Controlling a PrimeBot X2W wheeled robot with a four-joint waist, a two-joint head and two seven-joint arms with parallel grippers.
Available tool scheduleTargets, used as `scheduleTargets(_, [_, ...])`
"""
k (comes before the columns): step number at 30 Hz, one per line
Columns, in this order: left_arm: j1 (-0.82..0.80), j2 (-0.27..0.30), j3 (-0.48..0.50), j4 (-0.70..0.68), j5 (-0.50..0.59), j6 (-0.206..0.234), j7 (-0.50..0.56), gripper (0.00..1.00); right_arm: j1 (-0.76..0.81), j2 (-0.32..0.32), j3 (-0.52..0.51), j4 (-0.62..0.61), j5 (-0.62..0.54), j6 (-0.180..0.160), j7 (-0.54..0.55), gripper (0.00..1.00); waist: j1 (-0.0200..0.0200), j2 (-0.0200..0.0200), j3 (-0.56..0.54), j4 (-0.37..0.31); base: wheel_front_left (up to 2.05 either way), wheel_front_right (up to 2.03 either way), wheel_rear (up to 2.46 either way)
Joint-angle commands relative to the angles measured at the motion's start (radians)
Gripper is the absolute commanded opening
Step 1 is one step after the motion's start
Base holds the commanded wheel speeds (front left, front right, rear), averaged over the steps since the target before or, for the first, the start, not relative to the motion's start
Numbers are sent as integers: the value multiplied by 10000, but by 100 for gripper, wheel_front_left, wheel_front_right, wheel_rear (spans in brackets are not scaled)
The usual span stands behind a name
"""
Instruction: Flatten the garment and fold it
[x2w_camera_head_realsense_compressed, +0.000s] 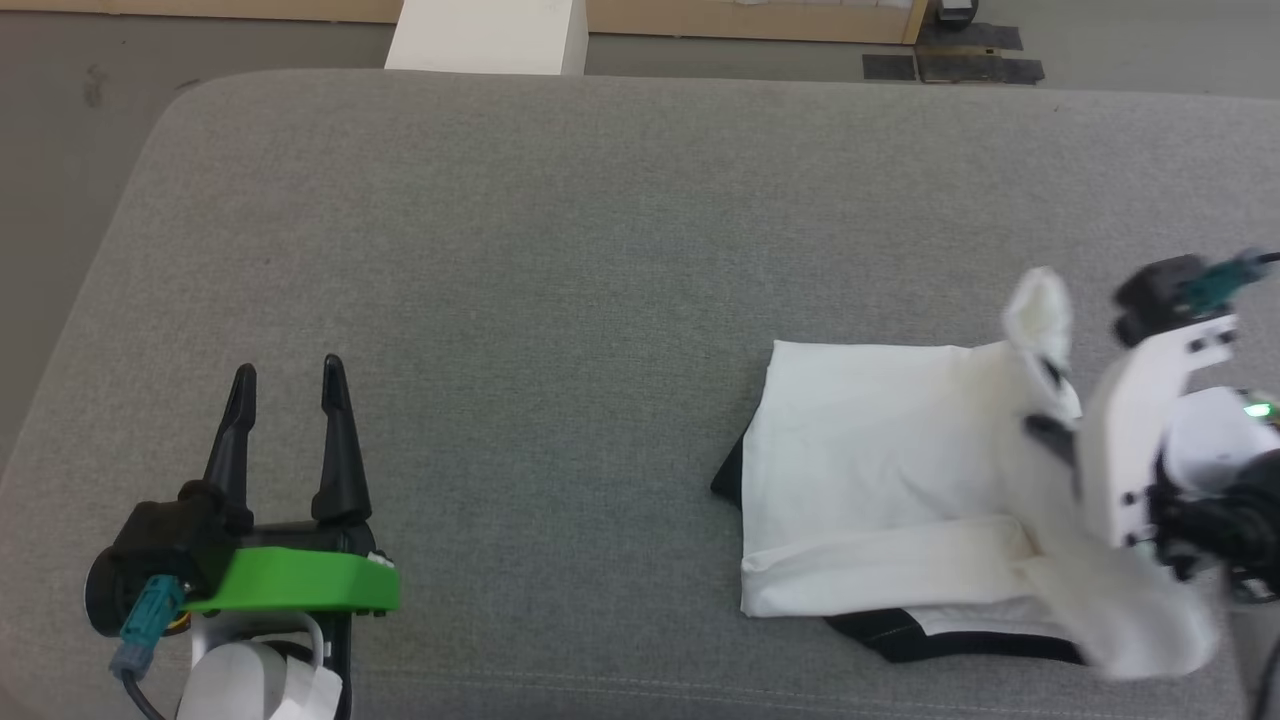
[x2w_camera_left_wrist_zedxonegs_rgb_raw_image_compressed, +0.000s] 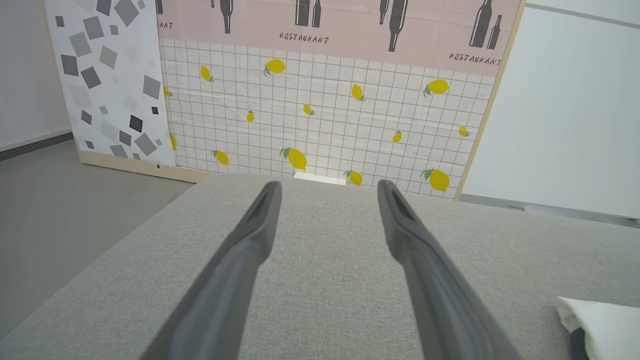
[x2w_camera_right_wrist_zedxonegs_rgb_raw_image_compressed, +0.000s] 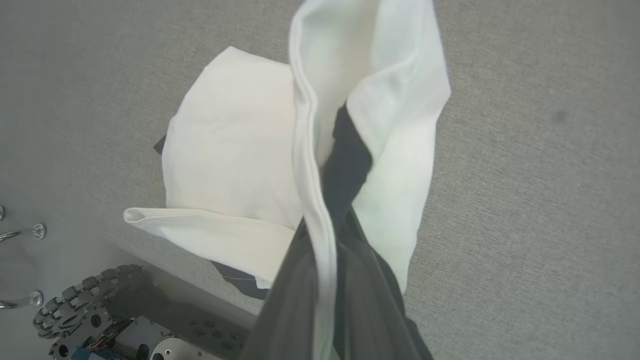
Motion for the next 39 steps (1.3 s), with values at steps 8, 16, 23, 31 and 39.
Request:
scheduleTargets(8, [-74,-31,-264,66,-265,51,-36,100,-568,1970,869,1680,-602,-15,-1098,0,0,0,353,465,0,0,0])
scheduleTargets(16, [-154,-31,-360,150,-384,77,-36,100,-1024,2718,783,3666,-1267,-15,-2326,0,0,0,597,776,0,0,0])
scheduleTargets(23, [-164,-31,-442,190,-483,151,-36,100,-1332,2933,937,4808,-1433,-15,-3201,62,0,0,653,814,0,0,0])
scheduleTargets(31, [6,-31,-360,304,-416,111,-36,100,-1572,2968,1940,3434,-204,-15,-3792,100,0,0,177,326,0,0,0])
scheduleTargets(39, [83,-31,-305,270,-258,48,-36,100,-517,2263,194,1393,-864,-15,-4274,100,0,0,-118,-53,0,0,0])
